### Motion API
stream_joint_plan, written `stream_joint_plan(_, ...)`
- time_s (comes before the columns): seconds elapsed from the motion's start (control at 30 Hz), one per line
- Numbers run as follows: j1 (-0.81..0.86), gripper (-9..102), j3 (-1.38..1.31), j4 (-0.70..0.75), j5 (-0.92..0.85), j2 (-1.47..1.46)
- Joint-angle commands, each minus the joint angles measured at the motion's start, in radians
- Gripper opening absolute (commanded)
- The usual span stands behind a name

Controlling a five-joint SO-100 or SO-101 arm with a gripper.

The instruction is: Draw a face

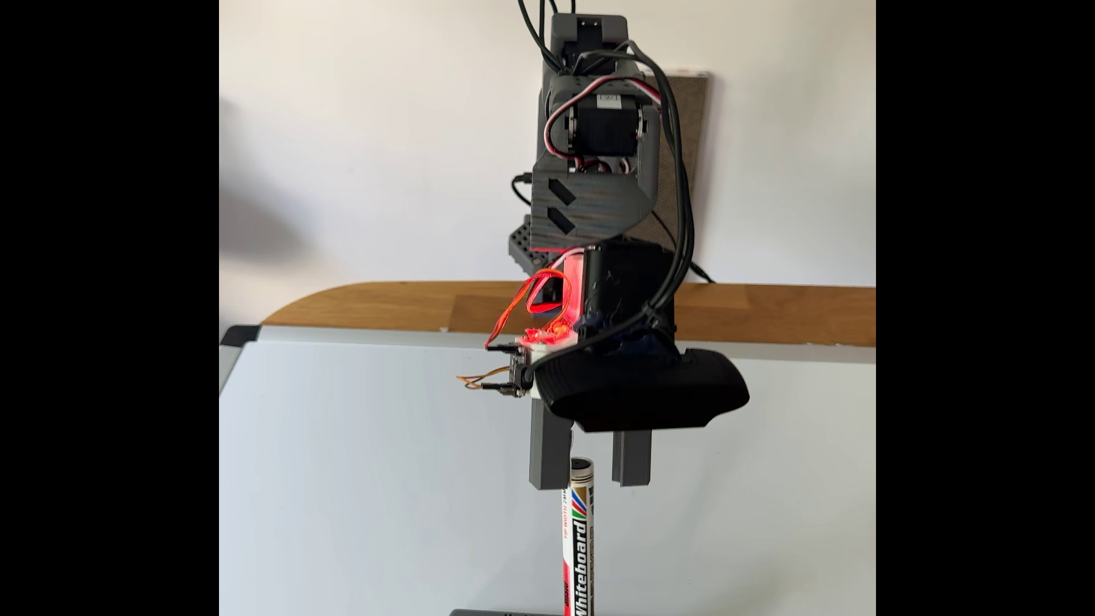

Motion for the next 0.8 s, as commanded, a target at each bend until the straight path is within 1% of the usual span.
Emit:
stream_joint_plan(0.0, 0.005, 99, -0.084, 0.008, 0.009, 0.014)
stream_joint_plan(0.13, 0.006, 99, -0.078, 0.015, 0.005, 0.012)
stream_joint_plan(0.27, 0.006, 99, -0.077, 0.052, 0.009, 0.005)
stream_joint_plan(0.77, 0.008, 99, -0.074, 0.052, 0.003, 0.002)
